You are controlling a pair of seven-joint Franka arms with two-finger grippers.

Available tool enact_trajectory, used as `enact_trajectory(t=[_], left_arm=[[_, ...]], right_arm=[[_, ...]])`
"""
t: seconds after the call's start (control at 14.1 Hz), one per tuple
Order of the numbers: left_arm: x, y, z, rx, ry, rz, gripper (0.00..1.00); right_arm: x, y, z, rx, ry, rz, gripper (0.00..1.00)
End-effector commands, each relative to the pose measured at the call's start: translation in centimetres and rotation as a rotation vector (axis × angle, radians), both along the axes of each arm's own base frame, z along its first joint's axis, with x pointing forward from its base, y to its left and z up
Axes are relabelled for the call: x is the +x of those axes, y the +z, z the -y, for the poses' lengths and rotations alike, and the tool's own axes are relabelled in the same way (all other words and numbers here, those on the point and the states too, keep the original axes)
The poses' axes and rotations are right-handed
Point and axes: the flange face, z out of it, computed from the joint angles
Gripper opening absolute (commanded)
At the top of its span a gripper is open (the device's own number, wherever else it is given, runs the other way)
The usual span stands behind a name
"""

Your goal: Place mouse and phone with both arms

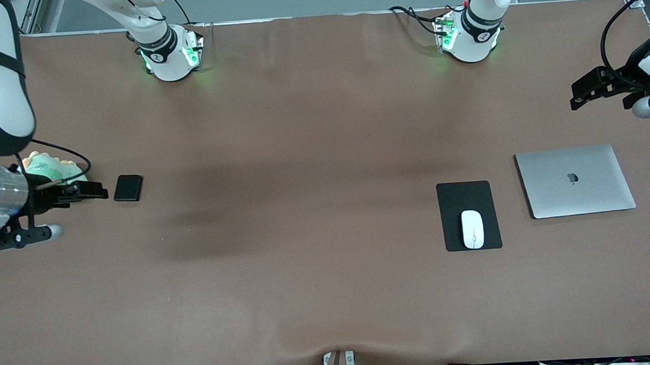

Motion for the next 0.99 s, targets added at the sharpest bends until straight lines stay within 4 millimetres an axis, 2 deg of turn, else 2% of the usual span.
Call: enact_trajectory(t=[0.0, 0.21, 0.35, 0.57, 0.71, 0.78, 0.92], left_arm=[[-0.5, 0.9, -0.3, 0.015, 0.003, 0.009, 1.0], [-0.1, 0.2, 0.0, 0.012, 0.002, 0.002, 1.0], [-0.1, 0.4, 0.0, 0.007, 0.001, 0.009, 1.0], [-0.1, 0.2, 0.4, 0.014, -0.006, 0.006, 1.0], [0.0, 0.1, 0.1, -0.003, -0.001, 0.004, 1.0], [0.1, 0.0, 0.2, -0.001, -0.001, 0.002, 1.0], [0.2, 0.6, 0.6, 0.003, -0.008, 0.038, 1.0]], right_arm=[[-0.2, 5.2, -1.6, 0.022, 0.045, 0.034, 1.0], [-0.9, 10.5, -1.9, 0.02, 0.056, 0.114, 1.0], [-2.1, 13.9, -3.5, 0.008, 0.072, 0.175, 1.0], [-4.6, 16.4, -2.5, -0.017, 0.053, 0.149, 1.0], [-7.0, 18.9, -2.7, -0.039, 0.051, 0.156, 1.0], [-7.8, 19.1, -1.8, -0.045, 0.028, 0.14, 1.0], [-9.2, 18.0, -0.5, -0.05, 0.005, 0.117, 1.0]])
